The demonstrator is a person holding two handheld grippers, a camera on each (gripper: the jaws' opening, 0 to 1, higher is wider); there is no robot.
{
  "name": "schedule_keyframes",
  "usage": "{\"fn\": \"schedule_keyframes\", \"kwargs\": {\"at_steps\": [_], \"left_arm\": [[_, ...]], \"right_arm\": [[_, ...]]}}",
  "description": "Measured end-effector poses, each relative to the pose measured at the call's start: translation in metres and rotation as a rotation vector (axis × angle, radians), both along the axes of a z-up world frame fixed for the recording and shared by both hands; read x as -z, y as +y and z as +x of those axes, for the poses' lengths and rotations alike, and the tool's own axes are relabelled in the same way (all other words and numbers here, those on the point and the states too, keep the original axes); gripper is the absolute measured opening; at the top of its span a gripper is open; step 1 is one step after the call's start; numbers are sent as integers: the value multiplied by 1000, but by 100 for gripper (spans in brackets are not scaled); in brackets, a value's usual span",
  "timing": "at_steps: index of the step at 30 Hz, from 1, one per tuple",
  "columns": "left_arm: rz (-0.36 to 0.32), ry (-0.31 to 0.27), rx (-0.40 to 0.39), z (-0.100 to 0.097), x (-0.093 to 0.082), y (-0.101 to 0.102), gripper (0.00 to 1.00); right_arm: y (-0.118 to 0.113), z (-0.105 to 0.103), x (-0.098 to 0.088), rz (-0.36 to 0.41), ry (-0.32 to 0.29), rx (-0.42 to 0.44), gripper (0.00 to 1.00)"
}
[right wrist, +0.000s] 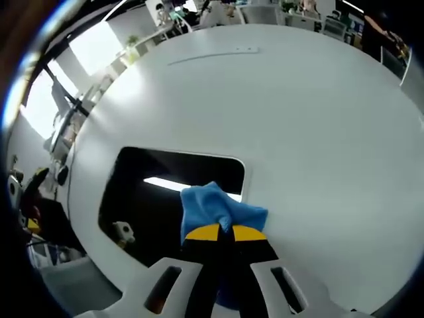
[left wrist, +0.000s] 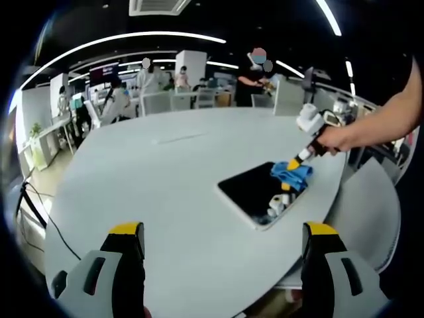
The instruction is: Wipe the mirror surface with the cleaning cloth until all visible marks leave the cleaned area.
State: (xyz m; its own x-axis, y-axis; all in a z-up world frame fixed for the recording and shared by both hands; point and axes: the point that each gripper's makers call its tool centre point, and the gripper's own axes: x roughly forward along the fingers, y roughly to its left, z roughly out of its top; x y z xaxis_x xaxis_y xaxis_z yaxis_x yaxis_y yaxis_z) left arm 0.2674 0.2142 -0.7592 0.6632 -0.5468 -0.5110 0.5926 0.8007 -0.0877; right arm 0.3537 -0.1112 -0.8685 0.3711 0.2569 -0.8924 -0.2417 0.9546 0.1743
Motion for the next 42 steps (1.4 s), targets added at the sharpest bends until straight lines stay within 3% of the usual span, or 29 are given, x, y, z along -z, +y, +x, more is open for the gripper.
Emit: {"fn": "schedule_keyframes", "kwargs": {"at_steps": [17,42], "left_arm": [[6,-2,16,1,-2,-5,100],[12,0,18,6,2,-7,100]], "right_arm": [[1,-2,0,-6,-37,16,0],[-1,-33,-1,32,6,38,0]]}}
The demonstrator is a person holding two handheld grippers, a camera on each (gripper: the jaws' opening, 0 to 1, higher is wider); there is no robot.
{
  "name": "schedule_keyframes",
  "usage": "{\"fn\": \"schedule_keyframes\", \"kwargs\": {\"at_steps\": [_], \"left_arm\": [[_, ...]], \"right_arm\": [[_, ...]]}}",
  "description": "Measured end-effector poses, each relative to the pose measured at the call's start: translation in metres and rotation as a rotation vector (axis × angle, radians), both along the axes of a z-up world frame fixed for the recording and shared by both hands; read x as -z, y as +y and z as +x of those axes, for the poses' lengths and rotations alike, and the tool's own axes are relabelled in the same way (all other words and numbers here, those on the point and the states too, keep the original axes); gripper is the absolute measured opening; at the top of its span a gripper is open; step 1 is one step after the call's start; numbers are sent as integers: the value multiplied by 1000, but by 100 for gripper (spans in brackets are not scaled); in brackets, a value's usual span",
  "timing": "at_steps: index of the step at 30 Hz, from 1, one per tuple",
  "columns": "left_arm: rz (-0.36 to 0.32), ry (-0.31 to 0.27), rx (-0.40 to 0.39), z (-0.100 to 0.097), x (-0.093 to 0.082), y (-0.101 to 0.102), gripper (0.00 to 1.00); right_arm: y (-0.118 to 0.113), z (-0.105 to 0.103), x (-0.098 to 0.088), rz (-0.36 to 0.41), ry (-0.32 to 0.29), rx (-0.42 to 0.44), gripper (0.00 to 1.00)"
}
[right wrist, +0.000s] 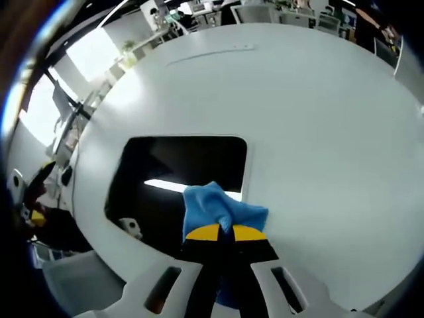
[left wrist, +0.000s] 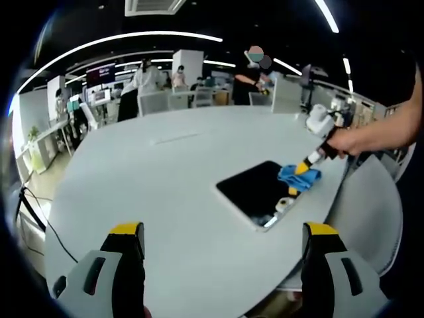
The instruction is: Wipe the mirror surface with the cleaning cloth until all visible marks leave the cleaned area.
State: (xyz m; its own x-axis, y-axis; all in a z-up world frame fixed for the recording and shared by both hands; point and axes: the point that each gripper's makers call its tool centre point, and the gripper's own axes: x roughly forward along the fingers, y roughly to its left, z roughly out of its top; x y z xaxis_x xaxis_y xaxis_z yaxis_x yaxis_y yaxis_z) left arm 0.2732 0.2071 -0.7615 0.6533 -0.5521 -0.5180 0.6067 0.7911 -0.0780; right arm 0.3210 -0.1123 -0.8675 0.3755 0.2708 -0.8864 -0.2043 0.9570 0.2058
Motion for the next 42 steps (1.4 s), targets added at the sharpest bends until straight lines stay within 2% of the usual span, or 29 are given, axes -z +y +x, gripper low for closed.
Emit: {"fn": "schedule_keyframes", "kwargs": {"at_steps": [10,19,23,29,42], "left_arm": [[4,0,11,-3,1,-1,100],[7,2,7,-3,2,0,100],[5,1,5,-2,2,-2,100],[5,-1,13,0,2,-6,100],[8,-10,1,6,-1,1,100]], "right_arm": [[1,-13,0,4,6,10,0],[1,-20,0,22,39,35,0],[2,-26,0,16,40,19,0],[1,-25,1,21,37,31,0],[2,-25,0,36,35,68,0]]}}
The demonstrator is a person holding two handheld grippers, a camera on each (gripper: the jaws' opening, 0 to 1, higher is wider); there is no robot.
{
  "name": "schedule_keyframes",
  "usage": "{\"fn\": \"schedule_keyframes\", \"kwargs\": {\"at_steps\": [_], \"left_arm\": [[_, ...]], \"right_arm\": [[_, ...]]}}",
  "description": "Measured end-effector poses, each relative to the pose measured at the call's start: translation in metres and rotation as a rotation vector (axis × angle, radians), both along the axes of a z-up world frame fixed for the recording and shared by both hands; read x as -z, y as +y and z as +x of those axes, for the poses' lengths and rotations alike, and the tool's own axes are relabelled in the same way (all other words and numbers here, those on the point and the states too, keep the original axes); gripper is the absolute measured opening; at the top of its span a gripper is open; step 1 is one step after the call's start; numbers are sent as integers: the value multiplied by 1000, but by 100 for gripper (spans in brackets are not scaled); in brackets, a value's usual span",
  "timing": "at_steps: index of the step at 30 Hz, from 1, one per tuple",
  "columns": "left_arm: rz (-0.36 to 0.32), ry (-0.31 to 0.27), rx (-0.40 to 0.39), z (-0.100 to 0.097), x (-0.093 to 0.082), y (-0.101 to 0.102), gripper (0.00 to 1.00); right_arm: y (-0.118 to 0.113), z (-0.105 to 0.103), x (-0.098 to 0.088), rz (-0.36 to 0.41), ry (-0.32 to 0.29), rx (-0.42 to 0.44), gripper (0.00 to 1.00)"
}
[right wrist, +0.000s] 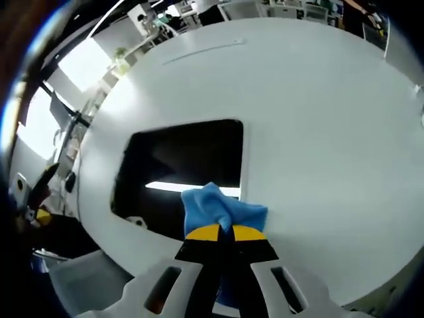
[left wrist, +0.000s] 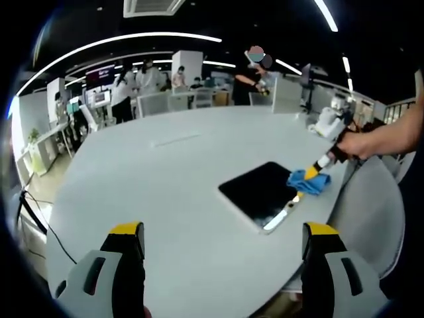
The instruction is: Wipe the mirror surface with the cleaning cloth until all visible marks leave the cleaned area.
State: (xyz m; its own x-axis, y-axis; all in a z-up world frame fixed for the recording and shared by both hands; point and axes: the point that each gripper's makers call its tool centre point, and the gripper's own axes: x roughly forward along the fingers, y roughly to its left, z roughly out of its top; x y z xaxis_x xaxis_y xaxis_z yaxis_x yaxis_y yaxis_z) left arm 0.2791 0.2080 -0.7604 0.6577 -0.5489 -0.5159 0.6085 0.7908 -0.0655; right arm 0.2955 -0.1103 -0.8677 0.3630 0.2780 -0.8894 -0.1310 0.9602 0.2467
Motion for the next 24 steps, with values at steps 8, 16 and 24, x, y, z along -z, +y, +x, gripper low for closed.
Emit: {"fn": "schedule_keyframes", "kwargs": {"at_steps": [8,16,24], "left_arm": [[3,-2,4,1,-2,4,100],[25,2,22,0,1,12,100],[24,1,26,1,1,15,100]], "right_arm": [[1,0,0,-37,-4,8,0],[11,-1,0,-43,12,-10,0],[24,0,0,-31,18,-9,0]]}}
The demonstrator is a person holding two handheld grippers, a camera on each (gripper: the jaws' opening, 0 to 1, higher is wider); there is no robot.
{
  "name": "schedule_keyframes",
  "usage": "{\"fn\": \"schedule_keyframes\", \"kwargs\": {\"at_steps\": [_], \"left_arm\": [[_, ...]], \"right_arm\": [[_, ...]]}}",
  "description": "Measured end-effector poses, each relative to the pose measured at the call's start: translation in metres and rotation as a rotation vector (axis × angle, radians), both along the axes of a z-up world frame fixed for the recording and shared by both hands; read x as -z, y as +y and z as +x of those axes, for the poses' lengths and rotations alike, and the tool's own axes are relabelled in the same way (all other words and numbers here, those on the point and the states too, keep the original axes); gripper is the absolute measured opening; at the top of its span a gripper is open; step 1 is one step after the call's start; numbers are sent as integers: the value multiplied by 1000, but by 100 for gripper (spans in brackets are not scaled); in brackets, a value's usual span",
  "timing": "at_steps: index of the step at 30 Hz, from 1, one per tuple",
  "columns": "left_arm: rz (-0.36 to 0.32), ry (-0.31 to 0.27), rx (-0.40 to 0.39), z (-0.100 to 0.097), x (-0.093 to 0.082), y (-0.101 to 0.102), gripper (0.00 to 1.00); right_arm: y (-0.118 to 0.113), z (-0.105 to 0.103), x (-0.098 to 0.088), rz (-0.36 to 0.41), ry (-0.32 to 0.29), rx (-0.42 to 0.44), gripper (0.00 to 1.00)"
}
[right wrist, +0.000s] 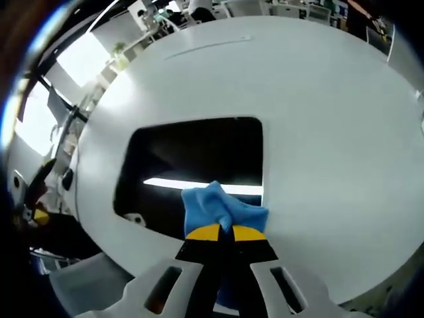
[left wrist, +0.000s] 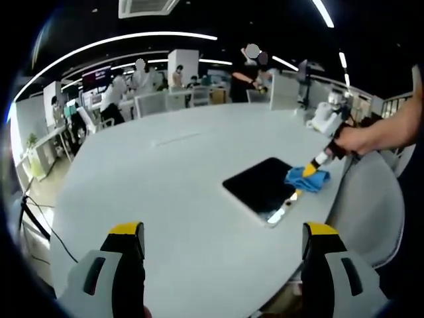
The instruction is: Wipe the mirror surface with the cleaning cloth until all visible marks leave the cleaned area.
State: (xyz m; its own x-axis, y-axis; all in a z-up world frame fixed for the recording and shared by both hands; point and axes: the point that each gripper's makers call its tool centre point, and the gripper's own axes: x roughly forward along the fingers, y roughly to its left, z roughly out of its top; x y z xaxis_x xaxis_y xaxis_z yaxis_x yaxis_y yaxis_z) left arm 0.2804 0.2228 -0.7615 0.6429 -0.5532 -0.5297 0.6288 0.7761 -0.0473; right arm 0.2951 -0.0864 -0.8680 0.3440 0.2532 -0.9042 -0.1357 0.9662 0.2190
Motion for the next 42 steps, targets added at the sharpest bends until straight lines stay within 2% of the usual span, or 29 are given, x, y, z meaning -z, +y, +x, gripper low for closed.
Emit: {"fn": "schedule_keyframes", "kwargs": {"at_steps": [13,23,26,42], "left_arm": [[-23,5,18,-2,2,0,100],[-22,3,27,2,1,10,100],[-44,1,19,4,-1,12,100],[-51,8,30,6,4,24,100]], "right_arm": [[19,0,0,7,5,-2,0],[40,0,0,15,7,-14,0],[46,0,0,17,5,-14,0],[79,-1,-1,25,12,-38,0]]}}
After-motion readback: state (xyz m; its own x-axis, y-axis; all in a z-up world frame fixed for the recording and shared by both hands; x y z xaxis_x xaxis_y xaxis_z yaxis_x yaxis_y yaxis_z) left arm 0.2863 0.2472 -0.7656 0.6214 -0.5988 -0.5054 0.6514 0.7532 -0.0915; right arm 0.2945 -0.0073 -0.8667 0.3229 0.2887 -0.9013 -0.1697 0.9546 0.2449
